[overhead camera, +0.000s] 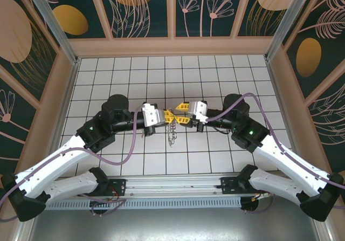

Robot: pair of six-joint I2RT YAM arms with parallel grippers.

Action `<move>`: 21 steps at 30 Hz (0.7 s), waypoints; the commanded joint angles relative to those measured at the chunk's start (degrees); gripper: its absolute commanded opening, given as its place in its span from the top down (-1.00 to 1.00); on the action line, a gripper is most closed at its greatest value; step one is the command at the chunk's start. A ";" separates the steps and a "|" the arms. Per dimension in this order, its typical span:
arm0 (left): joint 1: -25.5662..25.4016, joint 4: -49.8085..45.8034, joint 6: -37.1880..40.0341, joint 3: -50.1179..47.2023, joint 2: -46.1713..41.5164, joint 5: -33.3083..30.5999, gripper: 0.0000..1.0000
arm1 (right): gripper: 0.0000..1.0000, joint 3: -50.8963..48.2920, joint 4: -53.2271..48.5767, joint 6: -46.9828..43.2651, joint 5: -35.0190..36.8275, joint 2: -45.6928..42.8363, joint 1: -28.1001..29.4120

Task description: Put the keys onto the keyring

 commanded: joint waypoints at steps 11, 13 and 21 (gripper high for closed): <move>2.30 9.83 -16.34 -11.20 -4.07 -8.14 1.00 | -0.07 -7.78 9.18 19.59 18.01 -6.33 -2.48; 4.89 8.89 -18.66 -11.71 -4.35 -9.42 1.00 | -0.08 -7.66 7.74 21.14 20.79 -6.03 -3.20; 10.64 5.40 -24.72 -13.56 -5.44 -19.07 1.00 | -0.09 -9.34 3.60 30.49 23.88 3.39 -9.75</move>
